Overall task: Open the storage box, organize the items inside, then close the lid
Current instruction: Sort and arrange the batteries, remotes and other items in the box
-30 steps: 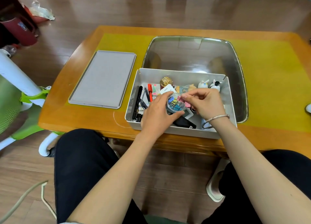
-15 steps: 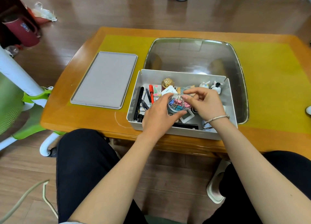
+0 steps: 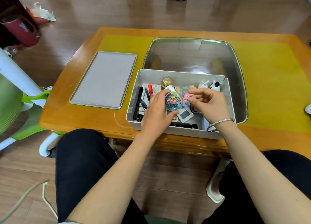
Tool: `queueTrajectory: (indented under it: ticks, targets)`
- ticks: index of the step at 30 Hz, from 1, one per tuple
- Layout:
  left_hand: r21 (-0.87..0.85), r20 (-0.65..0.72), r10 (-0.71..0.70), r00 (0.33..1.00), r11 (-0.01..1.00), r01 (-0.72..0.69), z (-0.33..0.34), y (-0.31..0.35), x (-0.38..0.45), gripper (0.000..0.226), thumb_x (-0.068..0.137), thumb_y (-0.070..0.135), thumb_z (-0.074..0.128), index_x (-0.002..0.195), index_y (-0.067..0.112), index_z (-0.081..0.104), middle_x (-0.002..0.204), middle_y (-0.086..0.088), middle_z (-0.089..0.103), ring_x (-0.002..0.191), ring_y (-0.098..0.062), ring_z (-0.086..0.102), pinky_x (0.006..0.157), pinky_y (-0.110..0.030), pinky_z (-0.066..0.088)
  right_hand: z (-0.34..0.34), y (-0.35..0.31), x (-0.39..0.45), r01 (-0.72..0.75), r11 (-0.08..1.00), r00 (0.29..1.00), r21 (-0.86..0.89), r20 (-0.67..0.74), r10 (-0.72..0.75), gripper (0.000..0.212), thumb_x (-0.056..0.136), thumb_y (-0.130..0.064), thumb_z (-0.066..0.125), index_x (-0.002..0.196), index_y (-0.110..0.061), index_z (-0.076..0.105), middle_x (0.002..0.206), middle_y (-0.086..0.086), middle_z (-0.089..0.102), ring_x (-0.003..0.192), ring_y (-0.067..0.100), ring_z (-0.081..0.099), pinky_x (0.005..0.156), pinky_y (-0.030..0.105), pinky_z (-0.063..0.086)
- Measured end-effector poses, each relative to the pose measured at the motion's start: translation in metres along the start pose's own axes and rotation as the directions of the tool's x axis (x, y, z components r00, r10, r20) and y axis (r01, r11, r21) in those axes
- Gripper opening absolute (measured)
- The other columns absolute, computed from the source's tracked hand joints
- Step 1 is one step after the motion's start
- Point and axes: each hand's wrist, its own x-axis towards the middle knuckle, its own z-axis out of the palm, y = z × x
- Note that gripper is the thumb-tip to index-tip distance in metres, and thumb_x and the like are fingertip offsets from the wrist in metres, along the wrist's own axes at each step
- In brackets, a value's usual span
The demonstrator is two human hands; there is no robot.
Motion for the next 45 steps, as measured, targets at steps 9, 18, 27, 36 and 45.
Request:
queueTrajectory:
  ticks: [9, 18, 27, 36, 45]
  targets:
    - [0.05, 0.019, 0.011, 1.0, 0.999, -0.012, 0.0, 0.002, -0.002, 0.069, 0.075, 0.047, 0.077, 0.132, 0.029, 0.043, 0.127, 0.006, 0.054, 0.118, -0.01, 0.047, 0.08, -0.023, 0.042, 0.016, -0.006, -0.002, 0.218, 0.948, 0.976, -0.233, 0.028, -0.218, 0.016, 0.079, -0.002, 0.071, 0.085, -0.016, 0.073, 0.084, 0.003, 0.071, 0.076, 0.01, 0.066, 0.072, 0.026, 0.055]
    - [0.045, 0.018, 0.021, 1.0, 0.999, -0.022, 0.0, 0.002, -0.003, 0.065, 0.079, 0.05, 0.071, 0.133, 0.029, 0.042, 0.128, 0.006, 0.055, 0.118, -0.011, 0.049, 0.082, -0.029, 0.046, 0.018, -0.007, -0.01, 0.216, 0.943, 0.971, -0.253, 0.156, -0.181, 0.038, 0.085, -0.002, 0.055, 0.12, -0.017, 0.061, 0.099, -0.006, 0.07, 0.106, 0.017, 0.058, 0.095, 0.045, 0.044]
    - [0.072, 0.031, 0.016, 0.999, 0.997, -0.019, 0.001, 0.001, -0.005, 0.064, 0.082, 0.052, 0.065, 0.137, 0.029, 0.04, 0.133, 0.006, 0.055, 0.121, -0.013, 0.049, 0.086, -0.033, 0.048, 0.021, 0.007, -0.012, 0.262, 0.765, 0.963, -0.588, 0.205, -0.172, 0.027, 0.087, -0.019, 0.061, 0.111, -0.029, 0.069, 0.13, -0.003, 0.052, 0.125, 0.02, 0.038, 0.099, 0.039, 0.026]
    - [0.072, 0.094, 0.085, 0.992, 0.993, -0.092, -0.004, 0.003, -0.006, 0.063, 0.088, 0.046, 0.061, 0.143, 0.033, 0.033, 0.141, 0.006, 0.048, 0.128, -0.016, 0.044, 0.092, -0.041, 0.049, 0.011, 0.002, -0.01, 0.238, 0.807, 0.953, -0.54, 0.29, -0.086, 0.023, 0.09, -0.028, 0.059, 0.111, -0.032, 0.066, 0.142, -0.001, 0.039, 0.134, 0.021, 0.031, 0.109, 0.046, 0.026]
    - [0.227, 0.131, 0.176, 0.976, 0.953, -0.202, -0.002, -0.001, -0.008, 0.058, 0.097, 0.052, 0.039, 0.15, 0.04, 0.019, 0.141, -0.001, 0.045, 0.129, -0.018, 0.042, 0.089, -0.037, 0.049, -0.035, 0.015, -0.008, 0.101, 0.954, 0.987, -0.283, -0.093, -0.132, 0.022, 0.089, -0.003, 0.056, 0.099, -0.018, 0.07, 0.107, 0.0, 0.062, 0.105, 0.01, 0.056, 0.09, 0.019, 0.043]
